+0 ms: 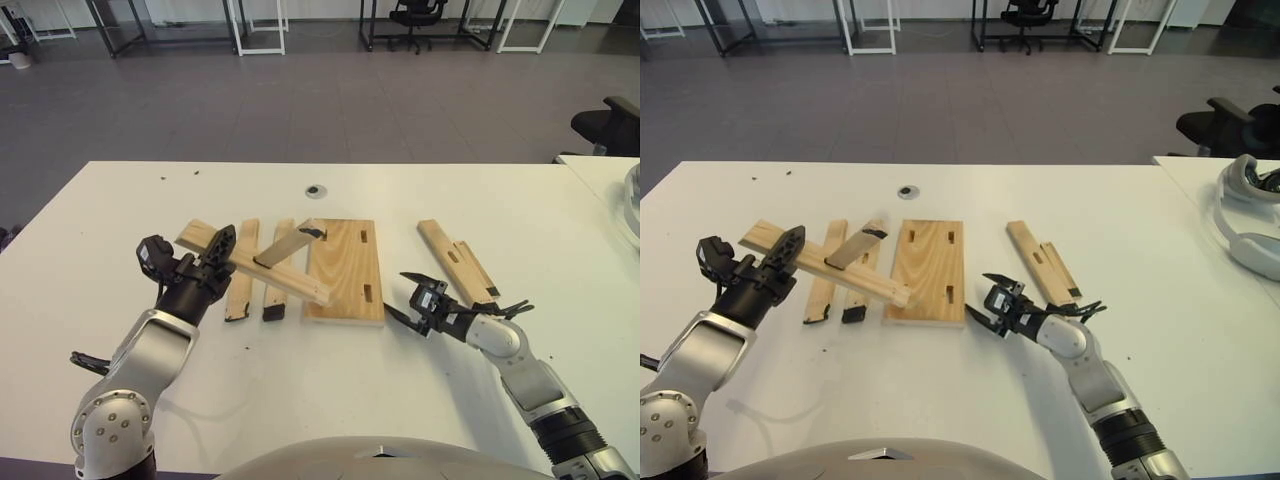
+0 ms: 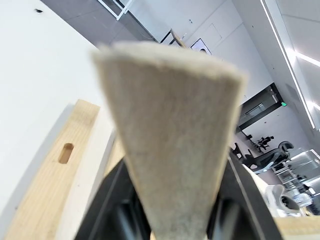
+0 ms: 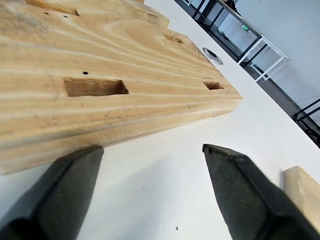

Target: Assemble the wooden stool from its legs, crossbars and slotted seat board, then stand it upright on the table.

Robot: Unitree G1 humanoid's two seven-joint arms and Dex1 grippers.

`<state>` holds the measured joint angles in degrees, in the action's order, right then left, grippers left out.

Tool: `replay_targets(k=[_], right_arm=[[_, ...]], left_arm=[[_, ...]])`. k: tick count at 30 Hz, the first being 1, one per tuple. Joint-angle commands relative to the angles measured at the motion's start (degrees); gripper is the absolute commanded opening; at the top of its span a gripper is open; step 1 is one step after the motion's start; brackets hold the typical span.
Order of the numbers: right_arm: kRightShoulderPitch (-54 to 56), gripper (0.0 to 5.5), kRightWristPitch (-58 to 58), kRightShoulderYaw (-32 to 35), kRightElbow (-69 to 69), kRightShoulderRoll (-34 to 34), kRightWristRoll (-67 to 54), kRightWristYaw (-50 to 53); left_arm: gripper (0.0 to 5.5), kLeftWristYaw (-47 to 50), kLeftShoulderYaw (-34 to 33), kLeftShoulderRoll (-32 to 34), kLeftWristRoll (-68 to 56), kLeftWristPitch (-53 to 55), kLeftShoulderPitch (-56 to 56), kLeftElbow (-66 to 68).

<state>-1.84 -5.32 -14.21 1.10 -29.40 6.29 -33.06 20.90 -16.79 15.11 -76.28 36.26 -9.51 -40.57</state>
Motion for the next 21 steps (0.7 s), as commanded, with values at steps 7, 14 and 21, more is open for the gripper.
replay_targets(k=[7, 14, 21], right_arm=[[-2.26, 3.70, -0.78, -2.39, -0.98, 1.35, -0.70, -1.95], [-1.54, 3.70, -2.54, -2.57, -2.85, 2.88, -2.75, -2.37], [0.40, 3.70, -3.31, -1.67, -1.23, 3.62, -1.58, -1.08]], left_arm=[[1.01, -1.75, 7.57, 1.69, 13.40, 0.02, 4.37, 4.41], [1.01, 0.08, 11.58, 7.63, 19.05, 7.78, 6.11, 2.35], [1.01, 1.89, 18.82, 12.61, 21.47, 18.95, 20.59, 0.22]])
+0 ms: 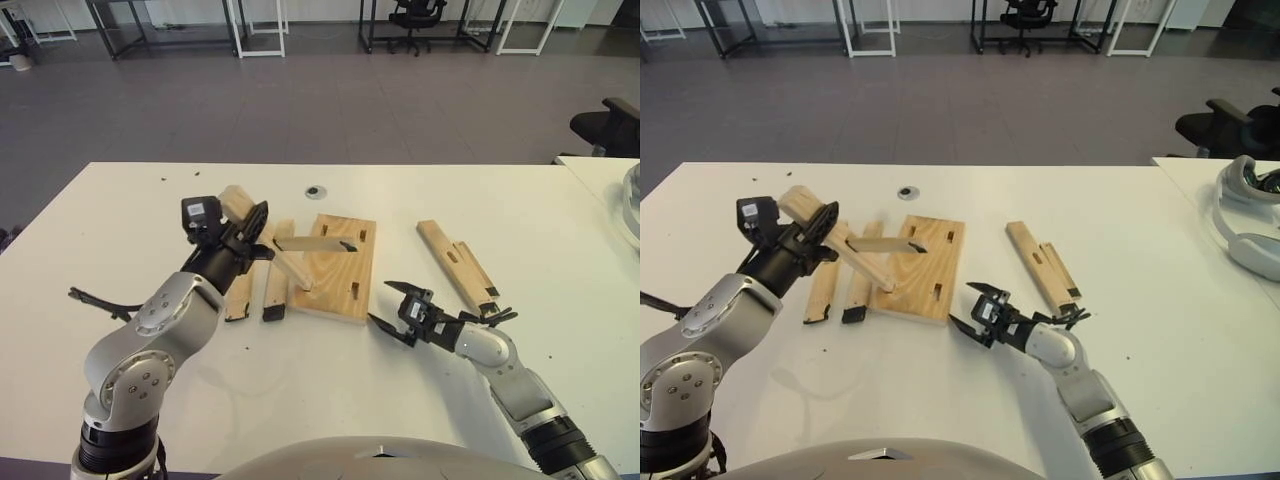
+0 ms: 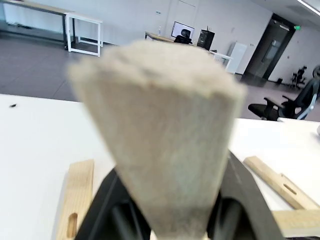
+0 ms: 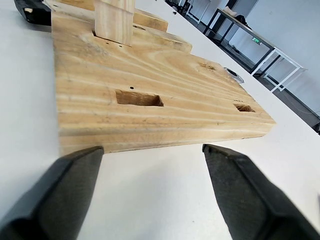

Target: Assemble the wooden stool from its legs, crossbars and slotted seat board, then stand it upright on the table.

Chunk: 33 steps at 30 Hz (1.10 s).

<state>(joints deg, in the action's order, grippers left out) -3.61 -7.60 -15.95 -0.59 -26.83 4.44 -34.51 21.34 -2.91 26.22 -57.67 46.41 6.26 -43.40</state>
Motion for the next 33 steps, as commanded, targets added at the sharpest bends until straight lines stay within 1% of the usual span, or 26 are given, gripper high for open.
replay_targets(k=[1, 4, 6, 8, 12, 15, 19, 22, 26, 30, 33], right_arm=[[2.47, 3.70, -1.17, 0.03, 0.81, 1.26, 0.52, 0.53], [3.48, 3.70, -1.65, 0.11, 1.81, 1.53, 1.05, 0.85], [3.65, 3.70, -2.12, 0.68, 2.38, 1.36, 1.18, 1.29], [3.75, 3.70, -2.55, 1.01, 3.01, 1.38, 1.30, 1.92], [3.69, 3.70, -2.95, 1.33, 3.58, 1.47, 1.33, 2.78], [3.54, 3.70, -3.33, 1.99, 4.16, 1.21, 1.17, 3.43], [4.45, 3.70, -3.81, 2.25, 5.50, 1.54, 1.22, 3.66], [4.66, 3.70, -4.32, 2.33, 6.29, 1.66, 1.34, 3.88], [4.91, 3.70, -4.78, 1.76, 7.18, 2.18, 1.63, 4.11], [4.83, 3.70, -4.92, 1.76, 7.45, 2.38, 1.95, 3.95], [5.07, 3.70, -4.99, 1.68, 7.88, 2.51, 2.23, 3.58]], left_arm=[[1.01, 1.65, 5.73, 0.67, 3.53, 9.58, 6.19, 3.97], [1.01, 4.43, 5.09, -3.01, 2.04, 11.94, 5.74, 4.34], [1.01, 7.72, 1.64, -5.10, -2.22, 13.43, 5.25, 3.84], [1.01, 11.16, -2.75, -5.33, -7.03, 14.65, 5.83, 3.94], [1.01, 13.28, -7.01, -0.80, -13.11, 17.28, 7.18, 3.34], [1.01, 14.30, -8.27, 1.96, -18.23, 16.98, 8.48, 3.23], [1.01, 15.23, -9.49, 4.99, -21.82, 15.17, 11.74, 5.88], [1.01, 17.41, -8.95, 5.11, -25.22, 13.37, 12.01, 7.22], [1.01, 18.33, -5.54, 2.95, -21.40, 11.77, 5.99, 6.72], [1.01, 14.02, -2.44, 4.66, -15.16, 10.81, 5.00, 5.80], [1.01, 12.11, -1.42, 4.19, -15.86, 10.64, 5.44, 5.37]])
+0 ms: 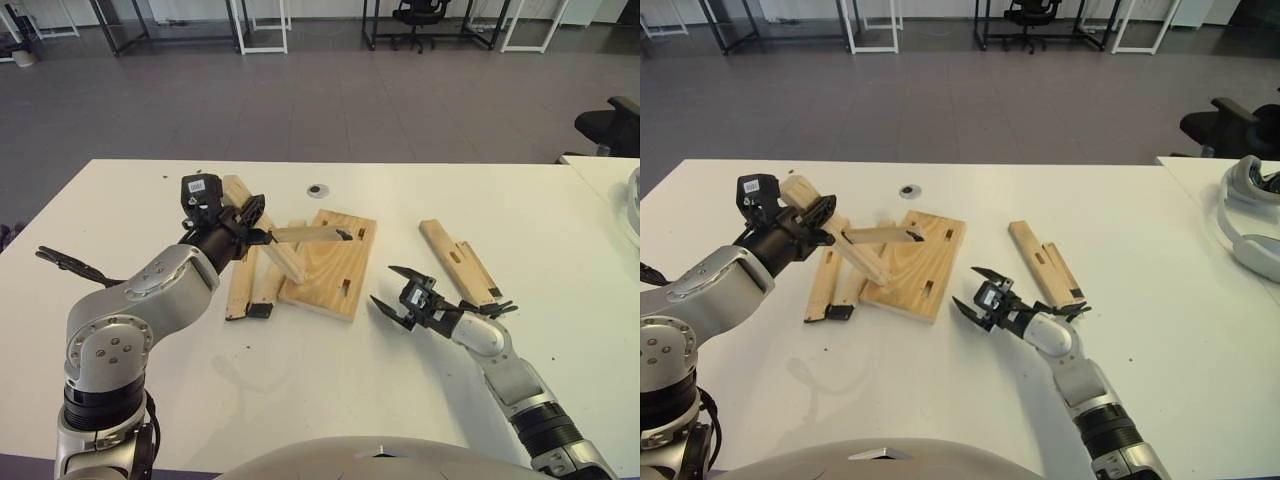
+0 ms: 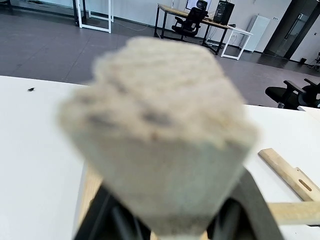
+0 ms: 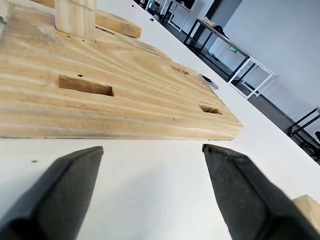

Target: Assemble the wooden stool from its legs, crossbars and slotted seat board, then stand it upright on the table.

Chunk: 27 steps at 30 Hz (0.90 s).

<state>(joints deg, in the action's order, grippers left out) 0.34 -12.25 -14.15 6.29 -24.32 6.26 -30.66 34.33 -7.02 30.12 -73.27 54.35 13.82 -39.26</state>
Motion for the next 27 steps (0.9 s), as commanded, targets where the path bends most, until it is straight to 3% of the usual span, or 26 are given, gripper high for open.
replay_targets(k=[1, 8, 14, 20, 27], right_arm=[[1.07, 3.70, -0.35, -0.08, 1.13, 0.04, 0.50, -0.23], [1.93, 3.70, -0.71, -0.23, 2.76, 1.35, 1.45, 0.86], [2.90, 3.70, -1.09, -0.49, 4.28, 2.71, 2.27, 2.56], [4.11, 3.70, -1.48, -0.47, 5.54, 3.31, 2.72, 3.04], [4.81, 3.70, -1.63, -0.02, 6.14, 3.44, 2.85, 3.28]], left_arm=[[1.01, -1.58, 2.83, 0.59, -0.96, 2.96, -1.71, 1.08], [1.01, -10.32, 3.02, 8.68, -0.31, 7.09, 4.67, 3.00], [1.01, -11.65, 6.50, 5.65, 2.85, 7.96, 3.47, 4.54], [1.02, -15.21, 15.49, 4.60, 14.64, 7.37, 1.12, 0.89], [1.04, -18.38, 14.01, 3.67, 20.59, 7.09, 4.22, -0.08]])
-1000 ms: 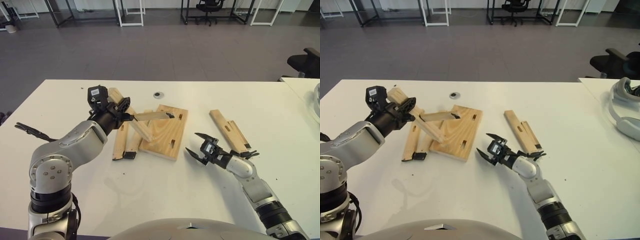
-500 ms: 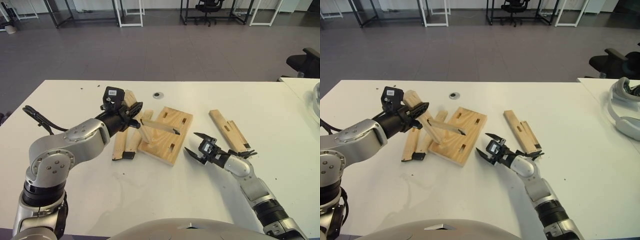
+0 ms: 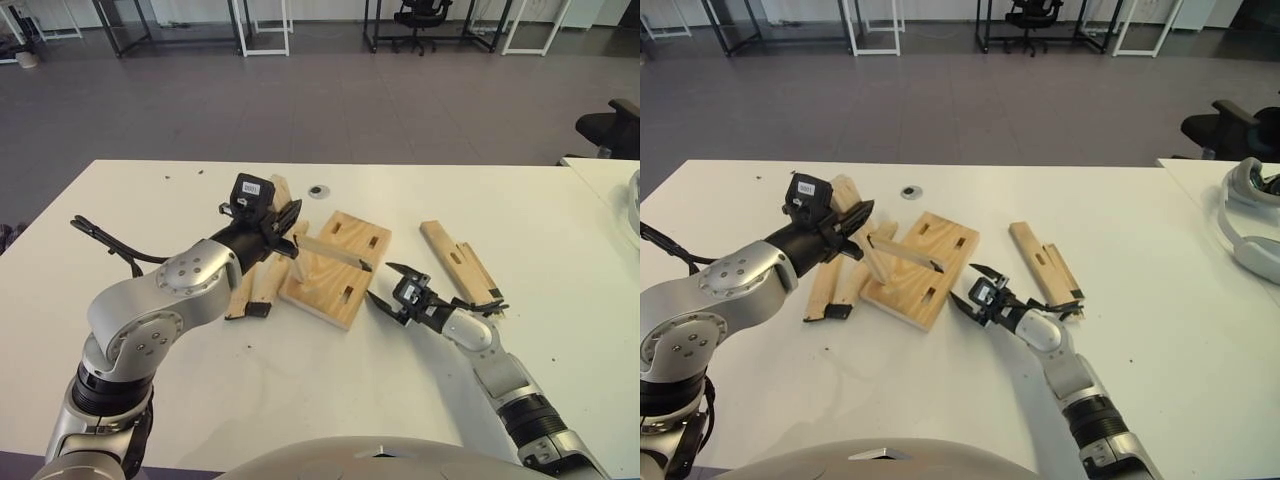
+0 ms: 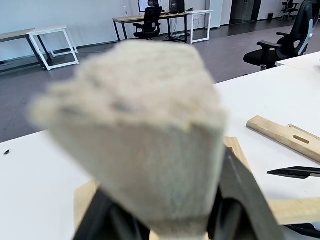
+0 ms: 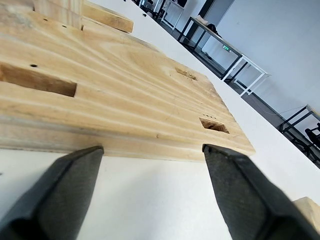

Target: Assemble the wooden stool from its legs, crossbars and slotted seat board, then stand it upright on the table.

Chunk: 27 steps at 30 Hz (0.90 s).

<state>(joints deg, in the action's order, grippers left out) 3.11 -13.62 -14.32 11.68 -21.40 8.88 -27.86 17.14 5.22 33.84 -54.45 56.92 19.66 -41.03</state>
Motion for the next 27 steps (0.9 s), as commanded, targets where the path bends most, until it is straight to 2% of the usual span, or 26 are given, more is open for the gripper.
replay_targets(k=[1, 8, 9, 15, 17, 20, 25, 27], right_arm=[[2.42, 3.70, -0.33, 0.21, 1.03, 0.60, 0.28, 0.53], [3.83, 3.70, -1.15, 0.54, 2.67, 0.53, 0.16, 0.58], [3.97, 3.70, -1.29, 0.59, 2.87, 0.44, 0.08, 0.49], [4.14, 3.70, -1.56, 0.97, 2.80, 0.43, -0.53, 0.22], [3.97, 3.70, -1.60, 0.97, 2.78, 0.44, -0.60, 0.27], [4.19, 3.70, -1.76, 0.84, 3.38, 0.41, -0.36, 0.35], [3.80, 3.70, -1.96, 1.61, 3.97, -0.55, -0.33, 0.55], [3.79, 3.70, -1.16, 5.08, 3.37, -1.23, -3.17, 1.14]], left_arm=[[1.04, -1.08, 0.60, -0.89, 1.59, 4.79, -1.62, 2.62], [1.04, -3.49, -4.96, -4.30, 2.56, 3.12, -1.33, 7.10], [1.40, -4.03, -5.67, -5.17, 2.03, 2.66, -1.20, 7.17], [2.32, -8.27, -9.22, -10.83, -0.39, -2.03, 0.41, 5.39], [2.83, -9.43, -11.07, -11.82, -1.15, -3.16, 1.18, 5.56], [3.29, -8.99, -14.39, -13.99, -5.27, -3.31, 1.65, 6.31], [4.11, -1.69, -18.26, -16.08, -15.23, -0.40, -0.24, 8.37], [4.45, 3.37, -17.08, -16.51, -25.13, 0.34, -2.39, 8.19]])
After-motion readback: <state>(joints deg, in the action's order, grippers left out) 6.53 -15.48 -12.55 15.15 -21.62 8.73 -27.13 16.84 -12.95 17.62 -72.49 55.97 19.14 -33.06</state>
